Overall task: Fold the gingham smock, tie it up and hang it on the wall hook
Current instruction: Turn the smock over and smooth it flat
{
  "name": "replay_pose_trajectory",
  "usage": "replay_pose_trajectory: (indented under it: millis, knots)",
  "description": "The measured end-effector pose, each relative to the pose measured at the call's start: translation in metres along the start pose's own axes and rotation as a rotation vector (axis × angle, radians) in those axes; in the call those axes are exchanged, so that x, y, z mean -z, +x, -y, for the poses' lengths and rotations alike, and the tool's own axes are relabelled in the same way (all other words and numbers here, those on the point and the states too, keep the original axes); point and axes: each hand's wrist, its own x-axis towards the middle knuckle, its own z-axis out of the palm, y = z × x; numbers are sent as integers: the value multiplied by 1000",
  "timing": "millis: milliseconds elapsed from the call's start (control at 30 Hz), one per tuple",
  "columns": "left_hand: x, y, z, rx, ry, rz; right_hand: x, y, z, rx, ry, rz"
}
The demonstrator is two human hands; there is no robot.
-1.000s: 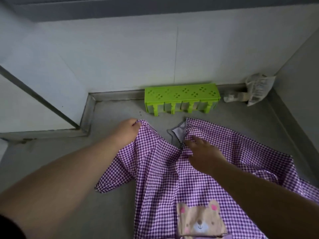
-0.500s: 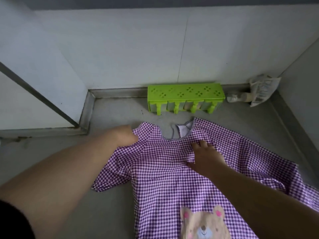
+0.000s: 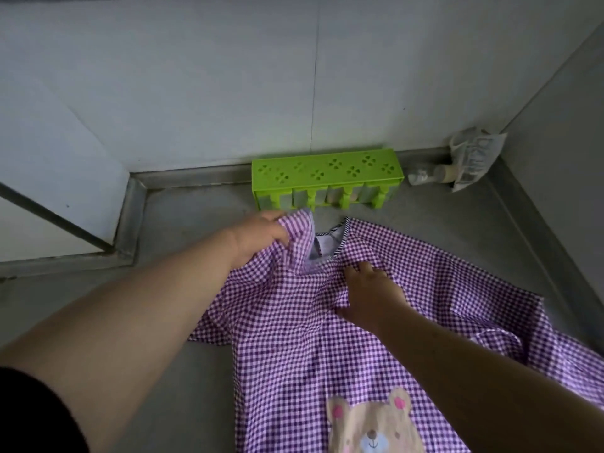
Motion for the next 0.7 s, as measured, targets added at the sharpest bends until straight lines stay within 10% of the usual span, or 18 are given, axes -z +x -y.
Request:
replay_pose_trajectory:
  millis: [100, 267, 500, 700]
  knots:
    - [7, 3, 4, 93, -296, 38, 0, 2, -1, -1, 13, 7]
    - [27, 1, 45, 150, 631, 99, 5, 2, 2, -19, -98, -9]
    - [68, -17, 70, 153, 888, 162, 3, 5, 21, 390, -212, -81]
    - [100, -46, 93, 210, 1132, 347, 3, 17, 25, 319, -194, 58]
